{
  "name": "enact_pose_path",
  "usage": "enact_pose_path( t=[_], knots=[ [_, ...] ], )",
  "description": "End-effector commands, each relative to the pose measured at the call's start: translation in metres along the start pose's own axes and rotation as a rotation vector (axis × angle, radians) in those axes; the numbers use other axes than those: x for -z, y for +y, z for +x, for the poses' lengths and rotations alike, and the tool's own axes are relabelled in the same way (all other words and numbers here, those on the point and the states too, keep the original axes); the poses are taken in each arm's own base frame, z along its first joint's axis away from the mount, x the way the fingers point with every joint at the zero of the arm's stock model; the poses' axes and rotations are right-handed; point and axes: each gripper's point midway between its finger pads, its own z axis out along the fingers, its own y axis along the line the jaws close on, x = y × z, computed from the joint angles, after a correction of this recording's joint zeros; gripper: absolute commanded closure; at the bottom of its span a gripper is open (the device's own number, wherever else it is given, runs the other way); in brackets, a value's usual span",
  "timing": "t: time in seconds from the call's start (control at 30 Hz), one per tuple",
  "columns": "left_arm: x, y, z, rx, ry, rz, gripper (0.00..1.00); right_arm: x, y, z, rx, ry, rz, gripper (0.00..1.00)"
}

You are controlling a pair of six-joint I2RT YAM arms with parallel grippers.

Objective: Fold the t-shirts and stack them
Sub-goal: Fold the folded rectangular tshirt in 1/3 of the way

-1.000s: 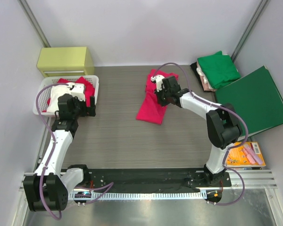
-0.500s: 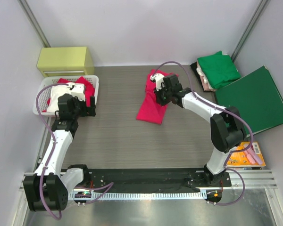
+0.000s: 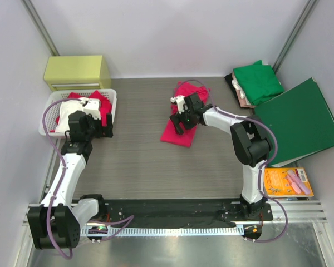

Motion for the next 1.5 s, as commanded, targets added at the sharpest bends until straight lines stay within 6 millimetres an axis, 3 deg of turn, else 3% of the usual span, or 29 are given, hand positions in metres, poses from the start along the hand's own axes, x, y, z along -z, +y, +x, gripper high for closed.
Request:
enact_pose_path(
  t=[0.0,0.17,0.27,0.3,0.33,0.4,0.43,0.57,0.73,1.0,1.07,1.13,1.2,1.23,1.3,1.33,1.37,1.4,1.43,1.47],
  knots=[
    [0.001,0.003,-0.019,-0.007,-0.05,-0.004,0.0,-0.013,0.008,0.003,0.015,0.033,-0.023,0.14],
    [0.0,0.004,-0.019,-0.01,-0.048,-0.007,0.0,-0.013,0.04,0.029,0.061,0.108,-0.087,0.14],
    [0.0,0.005,-0.022,-0.013,-0.055,-0.011,0.0,-0.001,0.067,0.044,0.115,0.154,-0.146,0.14],
    [0.0,0.005,-0.021,-0.014,-0.053,-0.014,0.0,0.003,0.075,0.058,0.122,0.183,-0.168,0.14],
    [0.0,0.006,-0.021,-0.015,-0.053,-0.017,0.0,0.014,0.085,0.06,0.145,0.181,-0.203,0.14],
    [0.001,0.006,-0.022,-0.018,-0.059,-0.017,0.0,0.026,0.105,0.084,0.187,0.245,-0.259,0.14],
    [0.001,0.006,-0.022,-0.017,-0.059,-0.019,0.0,0.036,0.114,0.085,0.202,0.236,-0.288,0.14],
    [0.002,0.006,-0.023,-0.016,-0.06,-0.019,0.0,0.063,0.125,0.117,0.217,0.306,-0.355,0.14],
    [0.0,0.006,-0.022,-0.014,-0.056,-0.02,0.0,0.075,0.127,0.129,0.224,0.3,-0.363,0.14],
    [-0.002,0.006,-0.019,-0.012,-0.042,-0.015,0.0,0.109,0.136,0.097,0.37,0.156,-0.371,0.0],
    [-0.003,0.005,-0.018,-0.013,-0.039,-0.014,0.0,0.124,0.141,0.081,0.387,0.123,-0.384,0.0],
    [-0.002,0.006,-0.017,-0.012,-0.038,-0.015,0.0,0.149,0.152,0.047,0.407,0.026,-0.424,0.0],
    [-0.002,0.004,-0.018,0.001,-0.037,-0.009,0.0,0.177,0.161,0.032,0.415,-0.011,-0.467,0.0],
    [-0.001,-0.002,-0.018,0.006,-0.039,0.024,0.0,0.191,0.162,0.011,0.42,-0.06,-0.456,0.0],
    [0.001,-0.016,-0.016,0.027,-0.03,0.094,0.0,0.207,0.158,0.002,0.413,-0.073,-0.421,0.0],
    [0.006,-0.042,-0.016,0.032,-0.03,0.239,0.0,0.215,0.144,-0.004,0.373,-0.101,-0.318,0.0],
    [0.01,-0.056,-0.02,0.036,-0.021,0.313,0.0,0.217,0.136,-0.014,0.364,-0.148,-0.256,0.0],
    [0.015,-0.077,-0.002,0.06,0.075,0.421,0.0,0.218,0.121,-0.017,0.35,-0.169,-0.184,0.0],
    [0.028,-0.115,0.005,0.062,0.129,0.618,0.0,0.223,0.096,-0.009,0.327,-0.181,-0.073,0.0],
    [0.039,-0.132,-0.004,0.067,0.152,0.72,0.0,0.224,0.076,-0.014,0.332,-0.218,0.008,0.0]
  ],
)
